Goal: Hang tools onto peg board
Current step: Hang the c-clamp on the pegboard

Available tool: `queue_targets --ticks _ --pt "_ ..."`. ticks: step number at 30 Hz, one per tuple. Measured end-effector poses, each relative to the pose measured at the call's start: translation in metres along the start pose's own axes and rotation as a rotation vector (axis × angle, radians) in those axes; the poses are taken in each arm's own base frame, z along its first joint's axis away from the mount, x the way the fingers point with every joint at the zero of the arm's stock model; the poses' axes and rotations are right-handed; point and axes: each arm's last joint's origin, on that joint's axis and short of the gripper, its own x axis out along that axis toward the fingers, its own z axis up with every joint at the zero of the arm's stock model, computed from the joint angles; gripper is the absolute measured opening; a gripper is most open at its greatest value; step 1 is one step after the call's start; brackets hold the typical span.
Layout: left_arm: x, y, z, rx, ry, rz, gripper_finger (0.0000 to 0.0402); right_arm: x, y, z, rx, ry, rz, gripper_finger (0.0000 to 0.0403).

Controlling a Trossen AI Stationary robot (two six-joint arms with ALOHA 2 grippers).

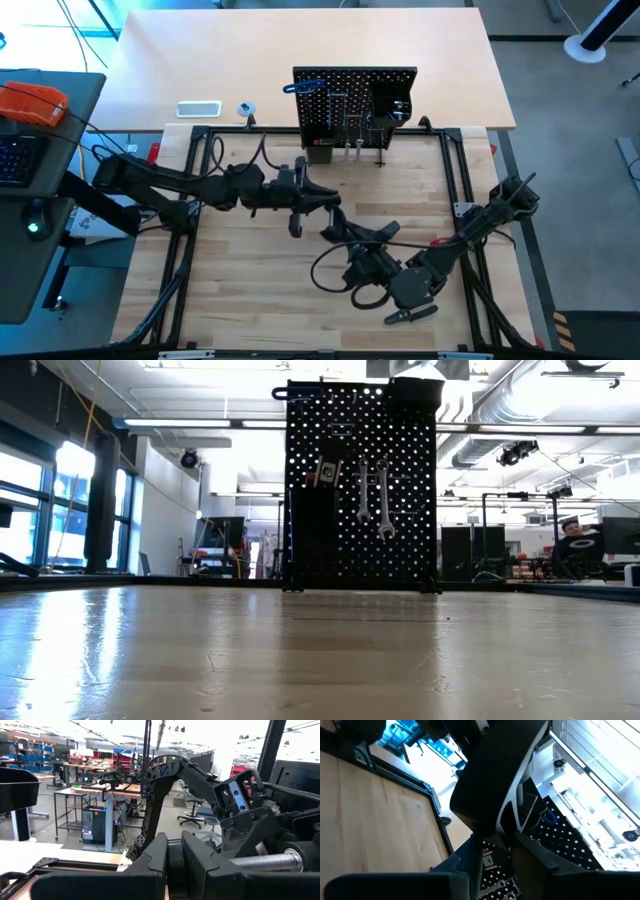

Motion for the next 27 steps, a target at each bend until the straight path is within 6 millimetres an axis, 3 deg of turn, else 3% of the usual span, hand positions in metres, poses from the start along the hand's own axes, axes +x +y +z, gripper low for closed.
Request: queue_targets --ticks 12,27 --pt "-0.0003 -0.0033 0.0012 0.013 -0.016 -0.017 0.0025 0.0 -0.0037 0.0045 0.049 -0.056 0.033 0.0096" --pt "0.0001 -0.0047 0.0043 0.019 -0.064 -0.018 0.0025 0.0088 -0.0043 0.0055 0.112 -0.111 0.078 0.0166"
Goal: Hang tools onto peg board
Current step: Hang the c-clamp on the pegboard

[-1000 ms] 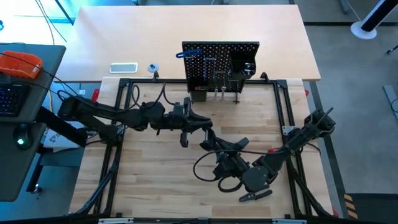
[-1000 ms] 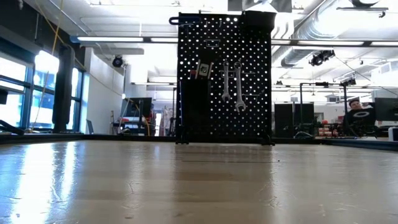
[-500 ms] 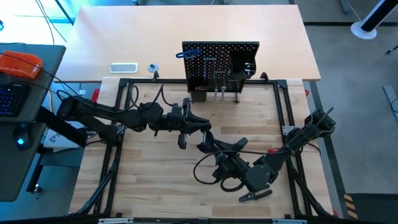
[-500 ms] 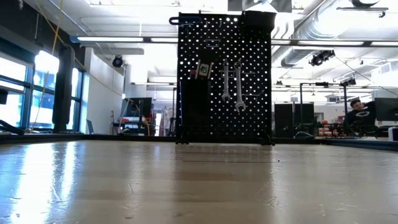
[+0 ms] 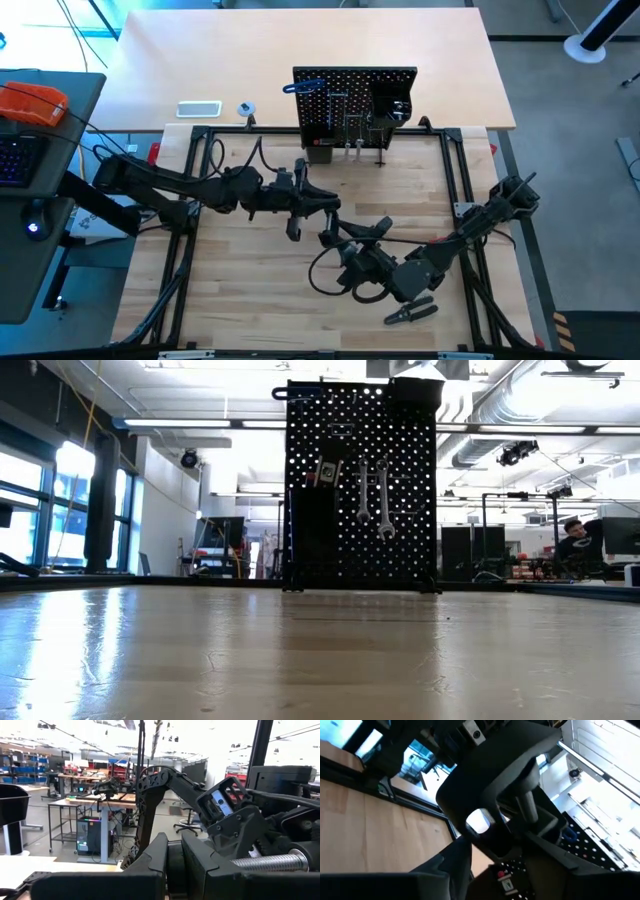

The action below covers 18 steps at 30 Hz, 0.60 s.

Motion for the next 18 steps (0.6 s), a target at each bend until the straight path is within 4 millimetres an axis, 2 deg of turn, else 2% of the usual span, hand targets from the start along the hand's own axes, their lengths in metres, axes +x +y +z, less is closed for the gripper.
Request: queue_targets --ticks 11,18 --pt "-0.0003 -0.0038 0.001 0.005 -0.011 0.011 0.0025 0.007 -0.002 0.0014 0.015 -0.051 0.032 0.0167" --pt "-0.0003 -0.0035 0.0007 0.003 -0.006 0.013 0.0025 0.0097 -0.0028 0.0017 0.014 -0.064 0.036 0.0137"
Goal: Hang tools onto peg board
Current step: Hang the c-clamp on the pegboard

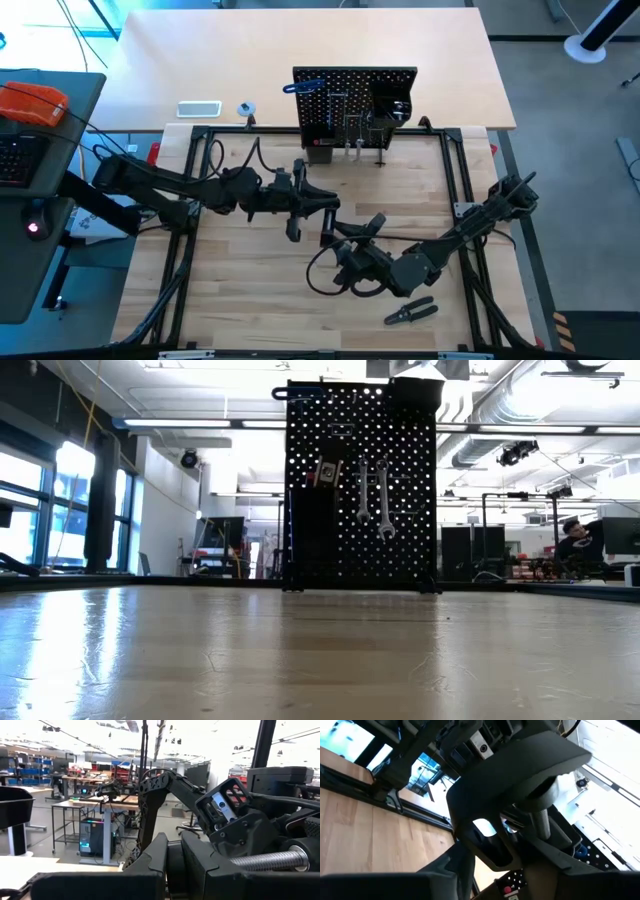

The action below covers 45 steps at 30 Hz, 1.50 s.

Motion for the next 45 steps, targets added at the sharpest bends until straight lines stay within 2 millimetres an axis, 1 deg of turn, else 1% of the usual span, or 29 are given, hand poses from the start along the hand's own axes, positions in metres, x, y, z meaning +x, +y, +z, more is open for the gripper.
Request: queue_targets --ticks 6,10,13,16,22,30,37,40,45 --pt "0.0 0.001 -0.003 -0.022 0.028 0.008 0.0027 -0.001 0.0 0.001 -0.026 -0.018 0.011 0.0094" --pt "0.0 0.0 -0.005 -0.014 0.048 -0.007 0.0053 -0.006 0.001 0.004 -0.009 -0.049 0.03 0.0076" --pt "0.0 -0.001 -0.005 -0.004 0.046 -0.026 0.0069 -0.011 0.002 0.007 0.001 -0.073 0.048 0.0074" --pt "0.0 -0.001 -0.005 -0.005 0.038 -0.031 0.0076 -0.016 0.004 0.008 0.002 -0.079 0.055 0.0073" --pt "0.001 -0.001 -0.003 0.011 0.027 -0.047 0.0079 -0.023 0.006 0.01 0.024 -0.078 0.06 0.0072" --pt "-0.001 -0.003 -0.002 0.005 0.023 -0.123 0.0081 -0.025 0.006 0.01 0.047 -0.063 0.053 0.0071" --pt "-0.01 -0.007 0.01 0.012 0.001 -0.225 0.0084 -0.032 -0.002 0.012 0.077 0.008 -0.016 0.0071" --pt "-0.014 -0.006 0.017 0.012 -0.012 -0.217 0.0097 -0.035 -0.001 0.011 0.057 0.025 -0.02 0.0071" --pt "-0.018 -0.006 0.02 0.016 0.0 -0.211 0.0125 -0.048 -0.009 0.014 0.082 0.032 -0.022 0.0071"
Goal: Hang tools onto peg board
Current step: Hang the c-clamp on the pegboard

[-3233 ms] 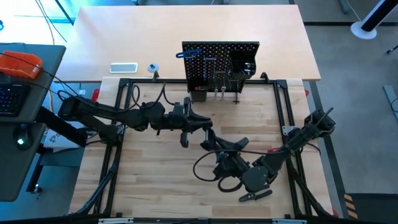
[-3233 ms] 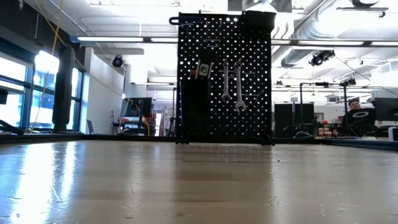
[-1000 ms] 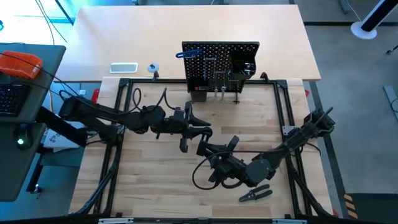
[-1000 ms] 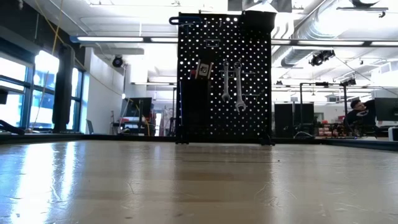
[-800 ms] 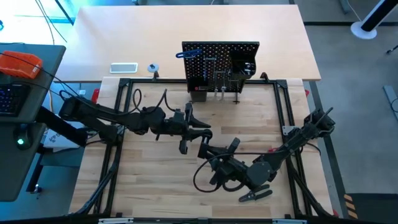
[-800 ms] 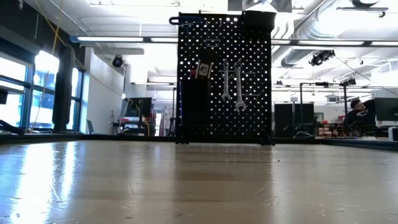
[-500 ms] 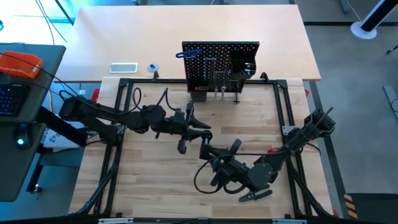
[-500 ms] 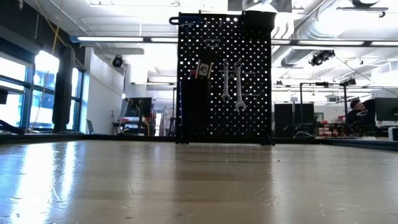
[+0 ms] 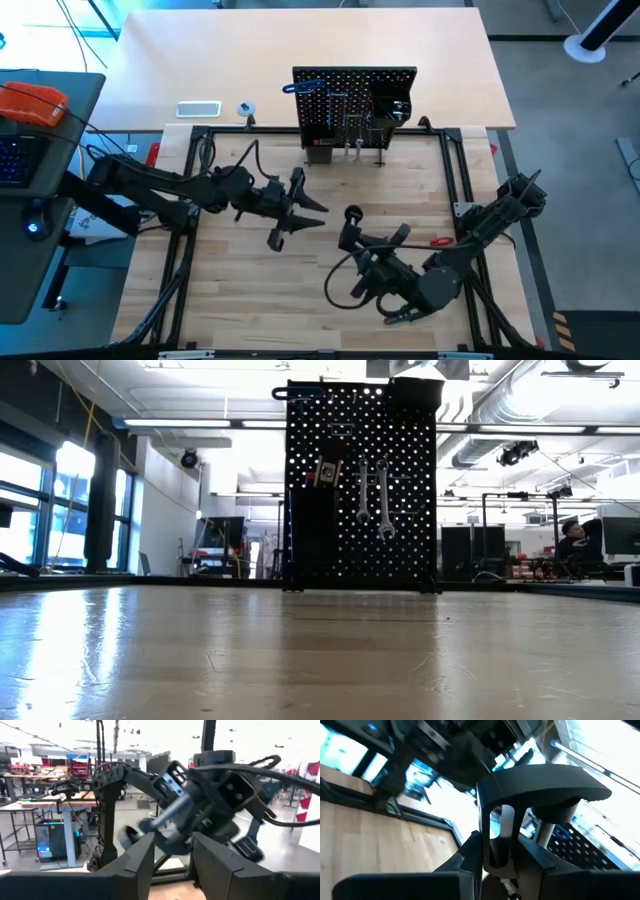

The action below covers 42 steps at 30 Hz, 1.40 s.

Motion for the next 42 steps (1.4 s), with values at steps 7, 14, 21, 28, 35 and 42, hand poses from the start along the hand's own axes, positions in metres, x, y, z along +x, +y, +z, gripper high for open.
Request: queue_targets --ticks 7,14,21,28,35,42 --pt "-0.007 0.002 -0.017 -0.007 0.218 0.083 0.0138 -0.014 -0.004 -0.001 -0.073 0.111 -0.095 0.0071" --pt "-0.01 -0.004 -0.041 -0.004 0.411 0.122 0.0138 -0.015 -0.009 -0.002 -0.044 0.122 -0.108 0.0071" --pt "-0.019 -0.015 -0.071 0.018 0.425 0.124 0.0138 0.012 -0.013 -0.01 -0.05 0.174 -0.166 0.0071" --pt "-0.033 -0.021 -0.104 0.01 0.419 0.105 0.0138 0.038 -0.017 -0.016 -0.07 0.164 -0.153 0.0071" --pt "-0.044 -0.029 -0.121 0.01 0.393 0.074 0.0138 0.076 -0.026 -0.025 -0.066 0.121 -0.103 0.0071" --pt "-0.051 -0.035 -0.131 0.017 0.407 0.051 0.0138 0.123 -0.047 -0.047 0.01 0.09 0.011 0.0071"
